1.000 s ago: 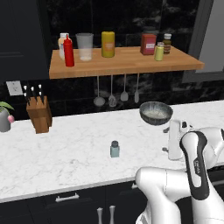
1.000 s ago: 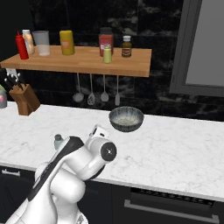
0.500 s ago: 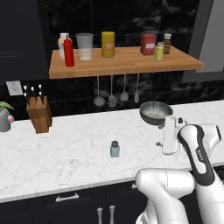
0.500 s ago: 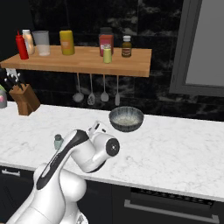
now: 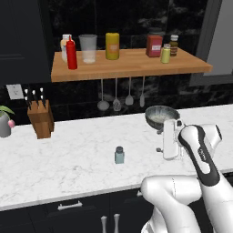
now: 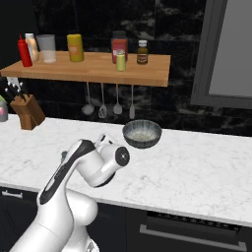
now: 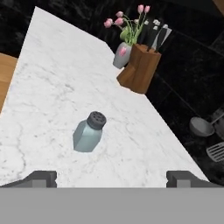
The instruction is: Put the shaker and condiment bottle from the counter next to their counterparts in the cabinet.
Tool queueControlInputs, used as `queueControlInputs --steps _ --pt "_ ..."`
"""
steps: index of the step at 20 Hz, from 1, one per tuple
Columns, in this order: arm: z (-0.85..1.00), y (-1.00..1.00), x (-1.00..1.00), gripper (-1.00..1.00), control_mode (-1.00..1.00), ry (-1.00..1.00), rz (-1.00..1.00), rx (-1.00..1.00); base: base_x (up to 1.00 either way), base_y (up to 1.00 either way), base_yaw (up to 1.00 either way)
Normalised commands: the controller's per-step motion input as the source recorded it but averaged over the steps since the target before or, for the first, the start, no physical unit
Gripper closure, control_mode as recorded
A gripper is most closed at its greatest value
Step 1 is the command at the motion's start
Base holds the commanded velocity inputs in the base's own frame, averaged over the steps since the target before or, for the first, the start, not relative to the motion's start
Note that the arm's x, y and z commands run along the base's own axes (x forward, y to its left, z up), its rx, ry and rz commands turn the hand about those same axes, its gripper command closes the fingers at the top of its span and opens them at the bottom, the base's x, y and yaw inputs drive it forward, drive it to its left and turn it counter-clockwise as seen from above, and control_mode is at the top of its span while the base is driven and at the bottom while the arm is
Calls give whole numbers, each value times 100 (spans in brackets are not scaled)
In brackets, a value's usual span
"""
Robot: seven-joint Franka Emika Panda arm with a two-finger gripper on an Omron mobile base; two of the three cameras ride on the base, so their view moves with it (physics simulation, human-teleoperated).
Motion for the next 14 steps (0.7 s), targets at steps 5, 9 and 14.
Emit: queueControlInputs --steps 5,9,14 --pt "-31 58 0 -100 -100 0 -3 0 0 0 0" --pt "-55 56 0 -100 -100 0 -1 0 0 0 0" --pt "-67 50 0 -100 -100 0 0 0 0 0 0"
